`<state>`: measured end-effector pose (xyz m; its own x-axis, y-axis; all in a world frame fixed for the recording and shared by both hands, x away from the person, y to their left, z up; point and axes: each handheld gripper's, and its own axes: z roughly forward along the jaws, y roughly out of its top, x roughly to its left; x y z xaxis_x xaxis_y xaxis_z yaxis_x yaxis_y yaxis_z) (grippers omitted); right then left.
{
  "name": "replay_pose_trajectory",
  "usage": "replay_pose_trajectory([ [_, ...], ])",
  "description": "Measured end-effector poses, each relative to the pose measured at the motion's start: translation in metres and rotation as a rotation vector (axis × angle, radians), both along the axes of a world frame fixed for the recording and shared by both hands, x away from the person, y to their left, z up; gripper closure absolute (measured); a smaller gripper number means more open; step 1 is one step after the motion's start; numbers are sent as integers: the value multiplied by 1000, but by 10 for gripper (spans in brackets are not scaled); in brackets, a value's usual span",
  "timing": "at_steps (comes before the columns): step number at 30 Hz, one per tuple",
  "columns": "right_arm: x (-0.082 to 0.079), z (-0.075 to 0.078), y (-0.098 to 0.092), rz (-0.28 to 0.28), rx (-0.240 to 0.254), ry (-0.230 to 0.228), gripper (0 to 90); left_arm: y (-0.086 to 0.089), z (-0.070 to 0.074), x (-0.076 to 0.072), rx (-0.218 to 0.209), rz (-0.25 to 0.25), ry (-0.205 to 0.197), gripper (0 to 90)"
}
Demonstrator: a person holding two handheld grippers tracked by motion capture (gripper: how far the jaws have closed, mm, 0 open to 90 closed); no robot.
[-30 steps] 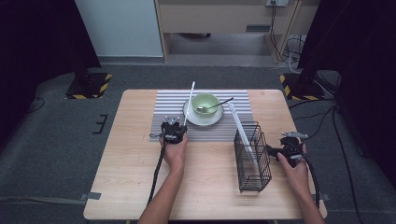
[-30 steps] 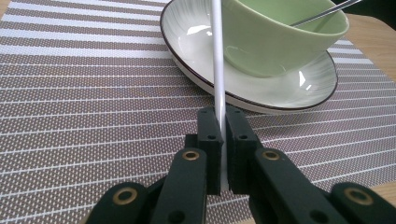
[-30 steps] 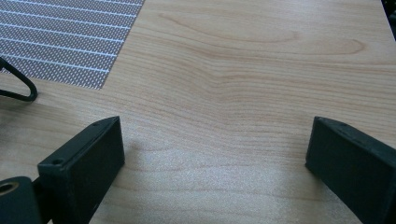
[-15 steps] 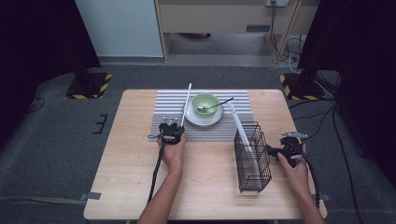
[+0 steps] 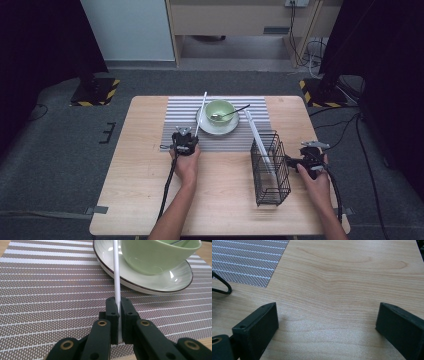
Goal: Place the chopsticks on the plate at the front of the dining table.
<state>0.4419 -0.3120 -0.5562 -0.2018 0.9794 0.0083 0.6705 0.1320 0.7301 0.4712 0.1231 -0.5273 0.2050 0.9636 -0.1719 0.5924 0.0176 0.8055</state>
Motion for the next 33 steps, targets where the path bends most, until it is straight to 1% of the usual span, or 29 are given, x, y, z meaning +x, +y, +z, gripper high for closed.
replay_pose_trajectory([
  [10,0,0,0,0,0,0,45,-2,-5,-2,19,22,10,859],
  [26,0,0,0,0,0,0,45,-7,-8,-1,16,12,29,857],
  [33,0,0,0,0,1,1,45,-7,-9,-1,14,12,28,856],
])
